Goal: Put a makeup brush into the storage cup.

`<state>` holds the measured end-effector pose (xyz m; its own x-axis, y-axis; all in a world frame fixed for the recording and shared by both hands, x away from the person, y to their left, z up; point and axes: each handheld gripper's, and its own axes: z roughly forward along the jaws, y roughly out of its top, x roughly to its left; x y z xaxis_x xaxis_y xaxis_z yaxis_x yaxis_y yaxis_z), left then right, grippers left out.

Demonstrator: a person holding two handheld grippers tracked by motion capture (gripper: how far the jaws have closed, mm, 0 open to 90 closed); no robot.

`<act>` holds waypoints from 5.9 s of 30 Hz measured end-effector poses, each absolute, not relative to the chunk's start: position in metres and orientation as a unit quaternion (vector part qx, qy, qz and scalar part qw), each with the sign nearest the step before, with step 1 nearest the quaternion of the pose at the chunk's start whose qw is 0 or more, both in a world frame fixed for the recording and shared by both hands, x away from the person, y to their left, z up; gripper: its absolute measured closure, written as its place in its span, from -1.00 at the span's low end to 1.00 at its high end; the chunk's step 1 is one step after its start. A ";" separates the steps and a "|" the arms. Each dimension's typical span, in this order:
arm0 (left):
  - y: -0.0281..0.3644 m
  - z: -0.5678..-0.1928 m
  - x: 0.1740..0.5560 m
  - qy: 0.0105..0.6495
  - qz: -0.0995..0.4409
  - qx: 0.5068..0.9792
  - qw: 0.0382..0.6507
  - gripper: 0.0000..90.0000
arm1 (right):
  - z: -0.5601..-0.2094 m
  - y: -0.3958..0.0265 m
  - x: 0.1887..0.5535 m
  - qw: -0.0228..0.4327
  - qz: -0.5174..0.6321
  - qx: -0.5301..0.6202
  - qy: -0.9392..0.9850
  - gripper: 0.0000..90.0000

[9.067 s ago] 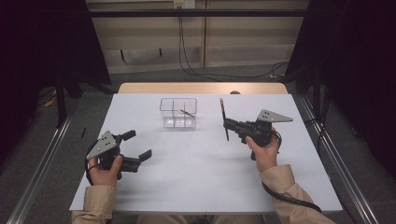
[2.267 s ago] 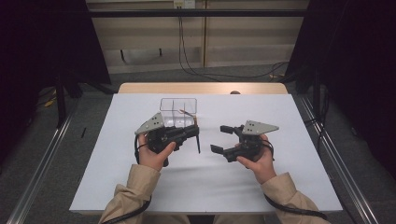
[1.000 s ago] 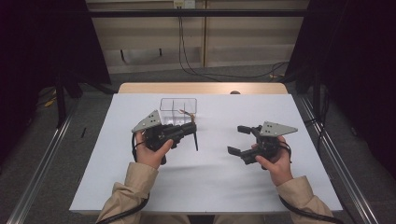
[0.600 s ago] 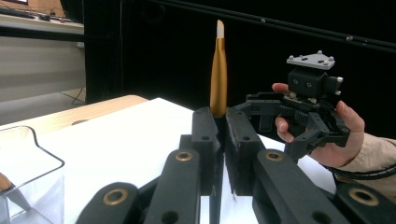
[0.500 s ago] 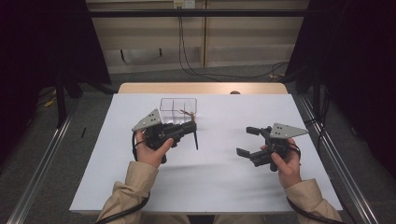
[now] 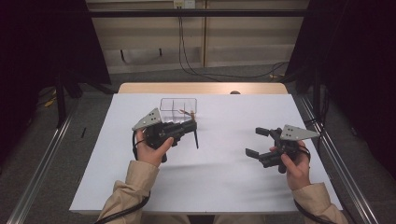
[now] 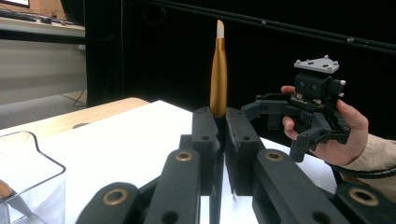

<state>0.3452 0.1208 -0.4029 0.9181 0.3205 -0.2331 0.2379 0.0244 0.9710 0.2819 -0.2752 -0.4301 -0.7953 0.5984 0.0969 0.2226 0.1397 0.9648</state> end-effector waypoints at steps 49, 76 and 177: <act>0.131 -0.377 0.398 0.242 0.107 0.692 0.672 0.85 | -0.435 -0.298 0.272 0.167 0.593 0.296 0.730 -0.89; 0.118 -0.368 0.428 0.254 0.159 0.689 0.660 0.85 | -0.434 -0.299 0.272 0.165 0.599 0.288 0.729 -0.89; 0.097 -0.414 0.442 0.277 0.174 0.701 0.634 0.84 | -0.433 -0.297 0.272 0.163 0.604 0.276 0.730 -0.89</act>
